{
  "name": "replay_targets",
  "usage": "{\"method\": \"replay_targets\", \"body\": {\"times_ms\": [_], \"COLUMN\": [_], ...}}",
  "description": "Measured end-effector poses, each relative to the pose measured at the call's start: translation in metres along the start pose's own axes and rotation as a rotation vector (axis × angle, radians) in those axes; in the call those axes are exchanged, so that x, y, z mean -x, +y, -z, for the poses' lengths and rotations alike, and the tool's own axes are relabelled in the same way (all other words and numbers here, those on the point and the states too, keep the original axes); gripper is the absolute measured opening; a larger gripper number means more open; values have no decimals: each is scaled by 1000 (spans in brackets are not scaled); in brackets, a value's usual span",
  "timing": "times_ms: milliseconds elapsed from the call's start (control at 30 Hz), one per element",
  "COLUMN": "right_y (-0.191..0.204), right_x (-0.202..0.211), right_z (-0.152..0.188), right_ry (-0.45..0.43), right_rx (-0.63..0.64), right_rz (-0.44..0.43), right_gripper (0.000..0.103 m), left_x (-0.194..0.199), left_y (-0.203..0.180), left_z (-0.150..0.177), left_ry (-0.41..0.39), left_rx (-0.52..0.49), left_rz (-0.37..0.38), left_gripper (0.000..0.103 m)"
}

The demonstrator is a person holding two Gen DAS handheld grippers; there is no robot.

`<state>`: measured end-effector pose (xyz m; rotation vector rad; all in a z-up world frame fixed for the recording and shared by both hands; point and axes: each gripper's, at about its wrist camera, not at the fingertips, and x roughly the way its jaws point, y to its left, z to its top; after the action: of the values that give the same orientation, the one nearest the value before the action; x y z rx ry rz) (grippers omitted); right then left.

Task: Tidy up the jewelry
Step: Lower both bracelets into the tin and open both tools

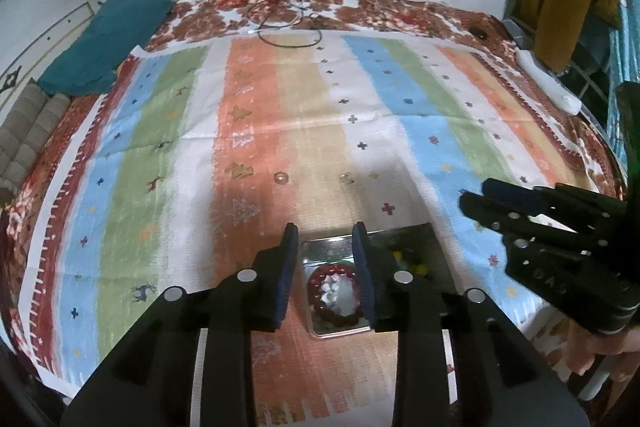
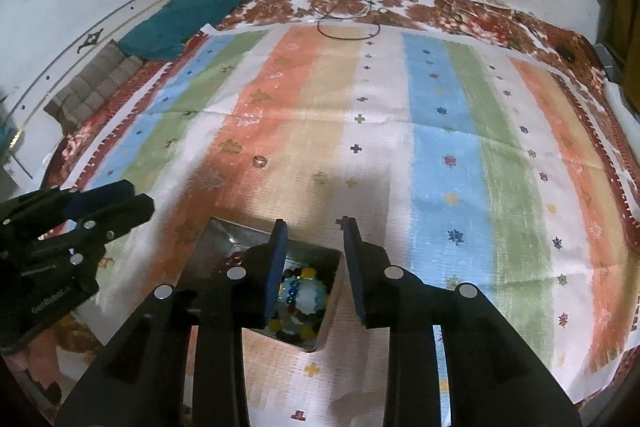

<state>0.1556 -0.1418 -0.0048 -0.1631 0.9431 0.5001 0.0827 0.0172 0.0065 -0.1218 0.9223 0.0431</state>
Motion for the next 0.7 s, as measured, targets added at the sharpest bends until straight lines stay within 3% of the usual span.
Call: {"method": "replay_targets", "body": {"times_ms": [300, 433, 600, 700], "right_y": [-5, -7, 0, 0], "right_x": [-30, -41, -45, -53], "right_z": [-11, -14, -19, -20], "right_ry": [64, 88, 71, 92], "right_rx": [13, -1, 38, 44], "right_rz": [15, -2, 19, 13], "right_gripper": [33, 34, 44, 44], "left_x": [-19, -31, -43, -54], "left_y": [25, 32, 33, 33], "left_z": [-13, -20, -29, -33], "left_ry": [34, 57, 72, 93], "left_rx": [65, 74, 76, 64], "left_rz": [-33, -56, -68, -76], "left_gripper": [48, 50, 54, 54]}}
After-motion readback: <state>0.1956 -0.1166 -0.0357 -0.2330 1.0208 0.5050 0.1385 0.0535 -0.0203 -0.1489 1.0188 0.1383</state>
